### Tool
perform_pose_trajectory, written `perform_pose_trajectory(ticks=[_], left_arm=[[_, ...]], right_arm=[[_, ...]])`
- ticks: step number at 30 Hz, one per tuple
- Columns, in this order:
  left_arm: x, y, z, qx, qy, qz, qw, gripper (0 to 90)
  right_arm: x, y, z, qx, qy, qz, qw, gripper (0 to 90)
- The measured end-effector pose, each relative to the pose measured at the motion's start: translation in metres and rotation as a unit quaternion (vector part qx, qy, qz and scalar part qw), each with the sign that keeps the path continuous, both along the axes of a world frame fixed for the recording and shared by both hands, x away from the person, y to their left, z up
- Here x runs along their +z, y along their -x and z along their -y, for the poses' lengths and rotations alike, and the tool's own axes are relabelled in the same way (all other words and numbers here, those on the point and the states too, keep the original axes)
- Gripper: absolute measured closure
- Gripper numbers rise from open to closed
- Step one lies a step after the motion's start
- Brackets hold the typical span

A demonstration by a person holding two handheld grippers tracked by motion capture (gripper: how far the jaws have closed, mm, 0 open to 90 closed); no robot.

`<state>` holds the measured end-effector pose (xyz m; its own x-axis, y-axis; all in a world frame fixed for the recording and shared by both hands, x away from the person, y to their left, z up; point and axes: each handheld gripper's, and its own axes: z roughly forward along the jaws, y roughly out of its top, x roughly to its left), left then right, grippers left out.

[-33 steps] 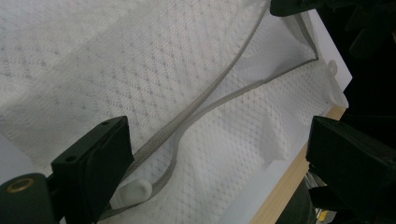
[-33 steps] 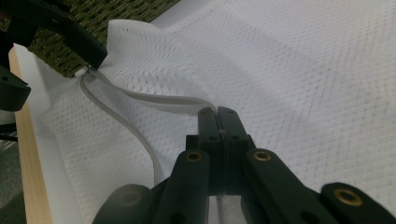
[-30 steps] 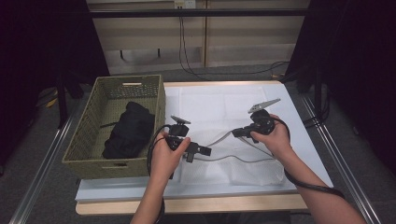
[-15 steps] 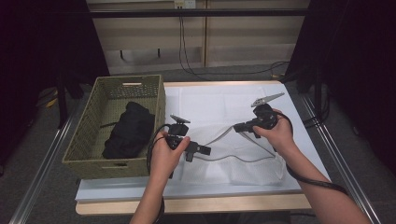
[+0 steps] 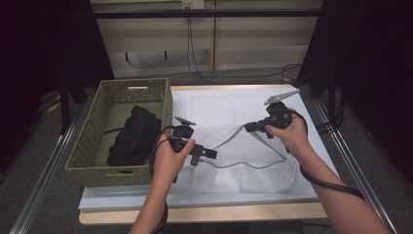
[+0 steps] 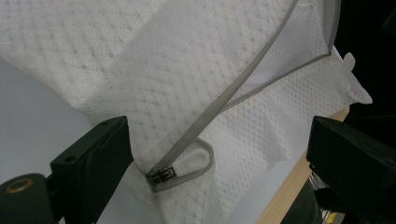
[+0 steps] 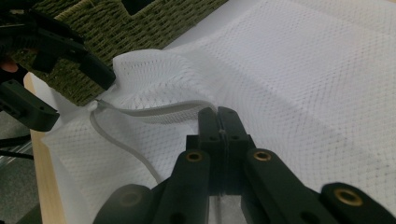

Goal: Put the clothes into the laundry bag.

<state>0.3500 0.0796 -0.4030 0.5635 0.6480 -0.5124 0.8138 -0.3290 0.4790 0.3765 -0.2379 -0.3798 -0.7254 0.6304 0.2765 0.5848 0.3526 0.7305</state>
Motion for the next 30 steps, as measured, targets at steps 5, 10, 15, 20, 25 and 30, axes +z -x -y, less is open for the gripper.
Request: perform_pose_trajectory(ticks=[5,10,15,20,25,30], left_arm=[[0.006,-0.002,-0.005,-0.002,-0.003,0.009,1.0000,6.8],[0.016,-0.006,-0.014,-0.005,-0.007,0.020,0.9998,6.3],[0.022,-0.011,-0.021,0.006,-0.007,0.018,0.9998,6.4],[0.030,-0.015,-0.030,0.010,-0.013,0.024,0.9996,6.4],[0.039,-0.018,-0.037,0.022,-0.014,0.031,0.9992,6.3],[0.047,-0.023,-0.050,0.027,-0.028,0.037,0.9986,6.1]], right_arm=[[0.002,0.000,0.001,0.000,0.002,0.000,1.0000,90.0],[0.004,0.000,0.001,0.002,0.001,0.001,1.0000,90.0],[0.007,-0.001,0.002,0.002,0.002,0.001,1.0000,90.0],[0.006,-0.001,0.002,0.002,-0.001,-0.001,1.0000,90.0],[0.007,-0.001,0.004,0.001,-0.005,-0.002,1.0000,90.0],[0.008,-0.002,0.004,0.001,-0.003,-0.001,1.0000,90.0]])
